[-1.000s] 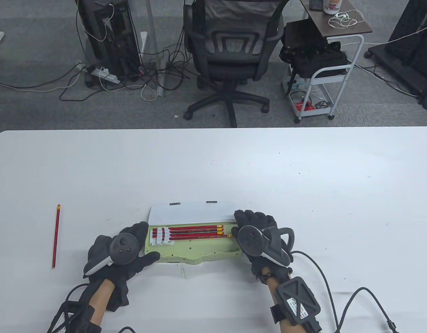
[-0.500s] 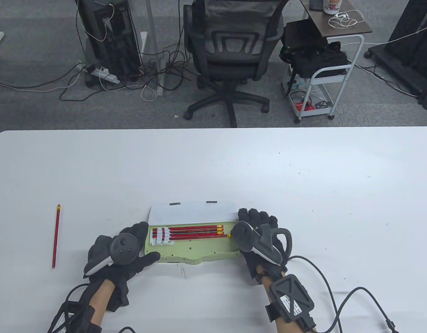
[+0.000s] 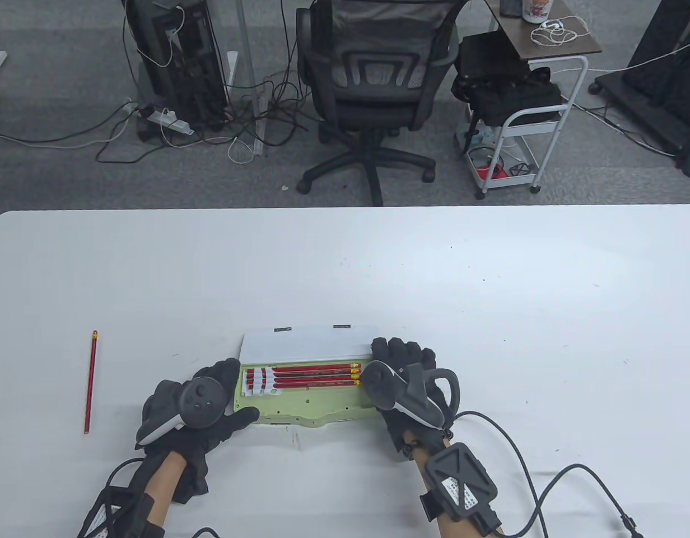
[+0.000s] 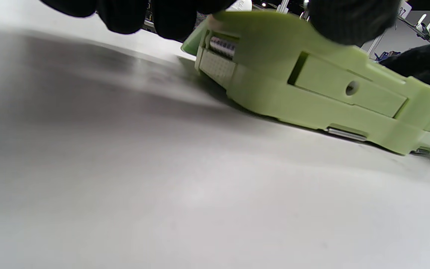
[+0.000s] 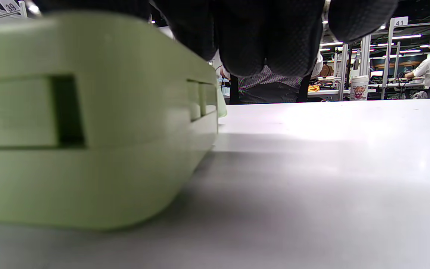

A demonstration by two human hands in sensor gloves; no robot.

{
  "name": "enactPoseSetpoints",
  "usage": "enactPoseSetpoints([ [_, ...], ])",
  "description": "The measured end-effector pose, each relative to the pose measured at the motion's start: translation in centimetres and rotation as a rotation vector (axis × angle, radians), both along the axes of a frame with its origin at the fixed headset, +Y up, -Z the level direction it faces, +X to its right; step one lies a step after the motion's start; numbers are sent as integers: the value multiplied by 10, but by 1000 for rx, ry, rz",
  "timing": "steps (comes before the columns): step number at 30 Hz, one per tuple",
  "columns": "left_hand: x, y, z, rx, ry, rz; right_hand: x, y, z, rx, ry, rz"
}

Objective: Organize multifunction pencil case

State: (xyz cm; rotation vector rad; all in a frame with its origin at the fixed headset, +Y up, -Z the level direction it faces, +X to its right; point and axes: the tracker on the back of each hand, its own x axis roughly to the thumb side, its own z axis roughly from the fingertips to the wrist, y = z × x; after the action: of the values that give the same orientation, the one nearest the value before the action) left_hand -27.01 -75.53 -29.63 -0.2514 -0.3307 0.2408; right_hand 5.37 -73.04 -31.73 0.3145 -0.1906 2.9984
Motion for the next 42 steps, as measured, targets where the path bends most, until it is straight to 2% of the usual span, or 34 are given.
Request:
enactPoseSetpoints([
  [8,1,0,0,0,1,-11,-4,0,2,12,6,16],
  [15,1,0,1,-1,4,-14,11,3,0,-17,10,-46],
  [24,2,0,1,-5,10,-11,46,-1,-6,-234,116,-252],
  [32,2,1,1,-5,10,-11,42,-12,-8,-401,195,-185],
  [42,-2,6,0,-10,29,-16,40,-12,-8,-382,189,-154],
])
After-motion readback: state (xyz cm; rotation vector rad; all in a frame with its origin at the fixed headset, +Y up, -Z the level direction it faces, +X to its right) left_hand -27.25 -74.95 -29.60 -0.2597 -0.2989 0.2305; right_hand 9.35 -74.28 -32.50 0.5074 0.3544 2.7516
